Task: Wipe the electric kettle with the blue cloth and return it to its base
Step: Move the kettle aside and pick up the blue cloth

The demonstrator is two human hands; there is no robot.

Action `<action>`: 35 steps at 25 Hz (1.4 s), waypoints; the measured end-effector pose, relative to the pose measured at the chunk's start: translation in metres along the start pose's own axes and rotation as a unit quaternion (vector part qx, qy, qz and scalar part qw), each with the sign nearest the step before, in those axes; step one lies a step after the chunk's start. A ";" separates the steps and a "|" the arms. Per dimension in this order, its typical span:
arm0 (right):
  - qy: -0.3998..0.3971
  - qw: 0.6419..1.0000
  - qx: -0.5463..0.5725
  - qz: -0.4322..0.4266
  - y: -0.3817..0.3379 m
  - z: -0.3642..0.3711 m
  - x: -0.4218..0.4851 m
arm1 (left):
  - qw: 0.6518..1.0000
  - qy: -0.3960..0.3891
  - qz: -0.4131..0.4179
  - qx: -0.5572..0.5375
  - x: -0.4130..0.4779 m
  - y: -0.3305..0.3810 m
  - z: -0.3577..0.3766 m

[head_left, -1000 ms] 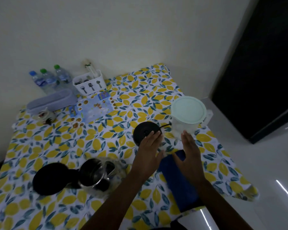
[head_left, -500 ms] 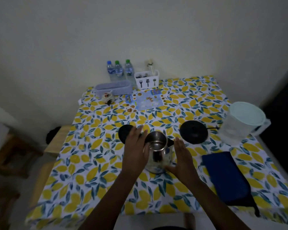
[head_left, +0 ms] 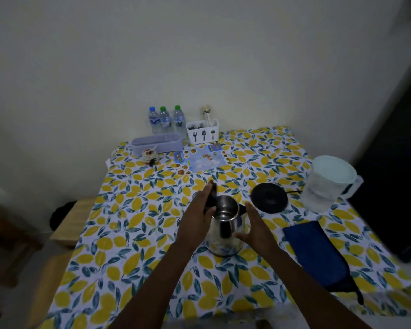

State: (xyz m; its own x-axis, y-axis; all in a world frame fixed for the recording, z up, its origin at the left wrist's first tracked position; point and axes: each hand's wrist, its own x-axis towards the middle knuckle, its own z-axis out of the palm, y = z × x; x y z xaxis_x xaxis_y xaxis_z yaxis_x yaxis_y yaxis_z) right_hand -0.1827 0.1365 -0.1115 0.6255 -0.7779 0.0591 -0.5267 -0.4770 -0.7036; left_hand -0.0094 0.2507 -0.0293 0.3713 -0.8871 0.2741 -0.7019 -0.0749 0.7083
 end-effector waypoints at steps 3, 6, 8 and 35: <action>0.005 1.000 0.020 0.011 -0.001 -0.001 -0.001 | 0.990 -0.103 0.063 0.073 0.016 0.001 0.022; 0.008 1.000 0.025 0.009 0.002 -0.001 -0.002 | 0.972 -0.156 0.090 0.148 0.023 -0.004 0.041; 0.012 1.000 0.016 0.006 0.003 0.000 -0.002 | 0.977 -0.148 0.067 0.141 0.029 -0.006 0.046; -0.030 0.970 -0.199 0.136 0.146 -0.072 -0.039 | 0.952 -0.242 0.083 0.170 0.049 0.046 0.186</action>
State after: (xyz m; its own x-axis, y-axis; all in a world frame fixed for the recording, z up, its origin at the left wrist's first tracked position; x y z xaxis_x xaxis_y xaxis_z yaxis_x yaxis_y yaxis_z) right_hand -0.3256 0.0682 -0.1652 0.4578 -0.8780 -0.1399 -0.8503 -0.3865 -0.3571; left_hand -0.1365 0.1189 -0.1047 -0.0273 -0.9993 -0.0250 -0.9130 0.0147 0.4078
